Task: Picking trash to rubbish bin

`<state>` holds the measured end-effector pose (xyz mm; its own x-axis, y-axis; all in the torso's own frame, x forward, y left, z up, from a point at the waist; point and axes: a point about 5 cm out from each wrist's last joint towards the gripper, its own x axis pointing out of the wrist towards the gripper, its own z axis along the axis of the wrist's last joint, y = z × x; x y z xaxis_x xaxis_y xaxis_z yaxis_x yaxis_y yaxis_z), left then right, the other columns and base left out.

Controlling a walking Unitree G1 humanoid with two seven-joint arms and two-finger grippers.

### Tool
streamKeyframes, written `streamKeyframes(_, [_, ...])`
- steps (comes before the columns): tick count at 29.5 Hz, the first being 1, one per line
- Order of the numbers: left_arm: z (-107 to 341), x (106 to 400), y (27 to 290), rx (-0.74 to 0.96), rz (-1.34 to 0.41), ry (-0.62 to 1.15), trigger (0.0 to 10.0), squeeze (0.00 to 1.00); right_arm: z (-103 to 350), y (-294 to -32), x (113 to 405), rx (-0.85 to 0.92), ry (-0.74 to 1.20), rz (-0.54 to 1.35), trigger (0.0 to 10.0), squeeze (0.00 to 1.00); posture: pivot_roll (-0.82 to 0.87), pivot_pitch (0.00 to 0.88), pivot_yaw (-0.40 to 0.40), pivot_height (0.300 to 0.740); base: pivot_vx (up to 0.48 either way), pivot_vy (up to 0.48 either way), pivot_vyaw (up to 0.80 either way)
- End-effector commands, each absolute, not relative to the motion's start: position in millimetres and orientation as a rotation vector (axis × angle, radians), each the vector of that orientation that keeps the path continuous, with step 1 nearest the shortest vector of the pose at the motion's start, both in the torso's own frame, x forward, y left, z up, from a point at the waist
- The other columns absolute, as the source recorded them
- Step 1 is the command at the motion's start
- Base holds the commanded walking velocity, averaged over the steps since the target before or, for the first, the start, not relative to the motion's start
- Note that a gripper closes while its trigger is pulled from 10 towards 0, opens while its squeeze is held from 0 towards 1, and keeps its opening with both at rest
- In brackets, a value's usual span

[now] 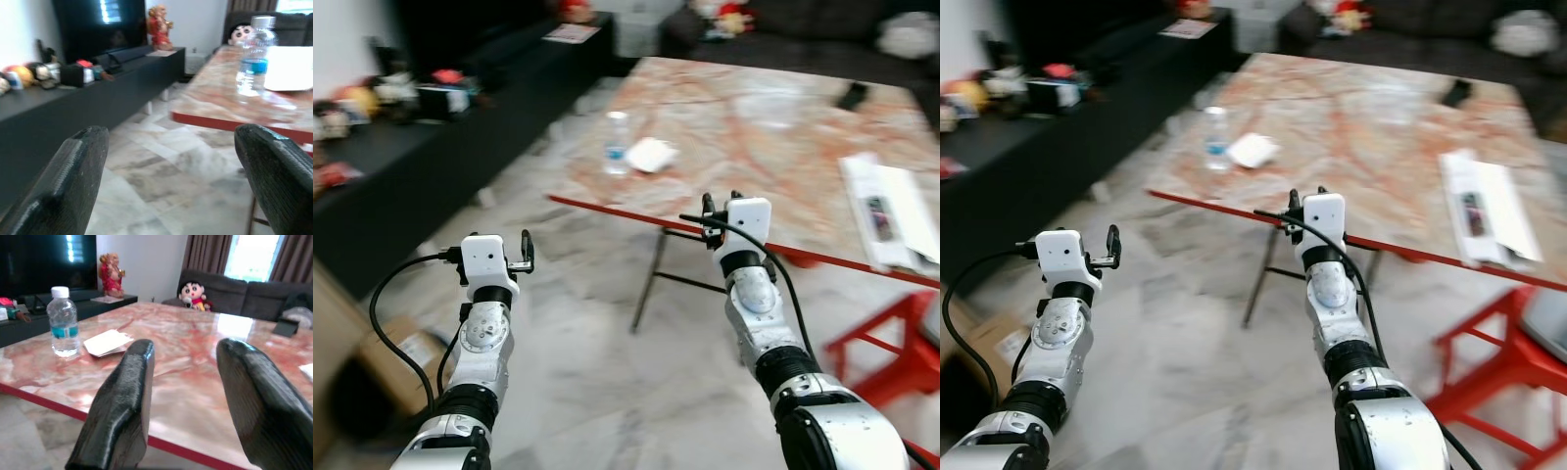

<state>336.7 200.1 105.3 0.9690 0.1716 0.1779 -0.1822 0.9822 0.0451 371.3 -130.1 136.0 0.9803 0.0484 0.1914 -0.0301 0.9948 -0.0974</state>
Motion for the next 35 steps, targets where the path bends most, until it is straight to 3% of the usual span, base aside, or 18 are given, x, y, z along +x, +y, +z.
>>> streamKeyframes(1, [112.9,339.0,200.1,0.068,0.182,-0.209,10.0,0.00,141.1,-133.5,374.1,-0.098,-0.202,0.028,10.0,0.00,0.02,0.000,0.006,0.740,0.000,0.000,-0.80])
streamKeyframes(13, [116.2,340.5,200.9,0.061,0.169,-0.219,10.0,0.00,137.9,-131.9,372.8,-0.085,-0.192,0.035,10.0,0.00,0.03,0.000,0.005,0.740,0.000,0.000,-0.80])
streamKeyframes(23, [113.9,338.5,176.8,0.065,0.086,-0.227,10.0,0.00,133.8,-124.8,370.3,-0.056,-0.180,0.083,10.0,0.00,0.05,0.000,-0.006,0.740,0.000,0.000,0.00])
streamKeyframes(35, [124.6,344.4,172.3,0.070,0.076,-0.249,10.0,0.00,141.5,-119.2,372.7,-0.025,-0.203,0.099,10.0,0.00,0.05,0.000,-0.004,0.740,0.045,0.000,0.00])
